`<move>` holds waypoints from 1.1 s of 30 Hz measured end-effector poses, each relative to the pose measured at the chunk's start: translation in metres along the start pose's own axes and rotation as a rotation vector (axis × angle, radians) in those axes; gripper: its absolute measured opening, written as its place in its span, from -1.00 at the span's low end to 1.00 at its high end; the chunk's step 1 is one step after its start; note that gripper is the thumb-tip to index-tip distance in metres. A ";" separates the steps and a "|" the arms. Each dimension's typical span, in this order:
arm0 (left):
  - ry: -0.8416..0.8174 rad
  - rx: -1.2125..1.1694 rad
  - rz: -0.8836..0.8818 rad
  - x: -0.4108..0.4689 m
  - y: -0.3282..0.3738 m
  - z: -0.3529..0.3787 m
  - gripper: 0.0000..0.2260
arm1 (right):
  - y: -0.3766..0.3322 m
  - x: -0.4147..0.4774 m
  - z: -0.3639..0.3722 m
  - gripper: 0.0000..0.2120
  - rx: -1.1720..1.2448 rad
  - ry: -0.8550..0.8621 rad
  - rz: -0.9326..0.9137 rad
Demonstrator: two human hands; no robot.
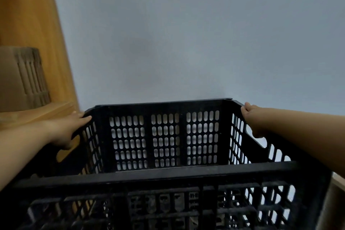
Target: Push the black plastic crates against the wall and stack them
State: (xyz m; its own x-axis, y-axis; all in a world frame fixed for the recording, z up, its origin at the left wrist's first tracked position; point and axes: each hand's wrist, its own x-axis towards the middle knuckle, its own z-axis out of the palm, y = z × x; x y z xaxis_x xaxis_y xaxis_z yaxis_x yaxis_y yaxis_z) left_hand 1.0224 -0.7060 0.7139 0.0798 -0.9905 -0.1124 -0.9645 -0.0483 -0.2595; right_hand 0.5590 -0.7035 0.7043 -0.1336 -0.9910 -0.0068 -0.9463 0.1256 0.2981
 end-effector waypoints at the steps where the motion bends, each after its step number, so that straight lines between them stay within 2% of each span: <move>1: 0.003 0.001 0.009 0.002 0.000 -0.001 -0.17 | -0.002 -0.001 -0.001 -0.15 0.005 -0.009 0.012; 7: 0.025 0.020 0.036 0.012 -0.003 -0.002 -0.13 | 0.000 -0.005 0.003 -0.31 0.013 0.055 0.004; 23: 0.038 0.008 0.049 0.009 -0.002 -0.003 -0.17 | -0.001 -0.002 -0.006 -0.20 0.080 0.008 0.005; 29: 0.048 0.001 0.056 0.009 -0.004 -0.002 -0.17 | -0.002 -0.010 0.000 -0.32 0.062 0.078 0.001; 33: 0.044 0.016 0.039 0.007 -0.002 -0.001 -0.15 | 0.000 -0.010 0.001 -0.33 0.050 0.074 -0.002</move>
State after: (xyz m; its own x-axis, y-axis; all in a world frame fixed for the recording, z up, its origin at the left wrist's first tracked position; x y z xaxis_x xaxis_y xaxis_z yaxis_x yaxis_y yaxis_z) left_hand 1.0244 -0.7127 0.7149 0.0307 -0.9963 -0.0801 -0.9626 -0.0078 -0.2709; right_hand 0.5602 -0.6938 0.7030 -0.1115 -0.9917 0.0637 -0.9602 0.1240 0.2501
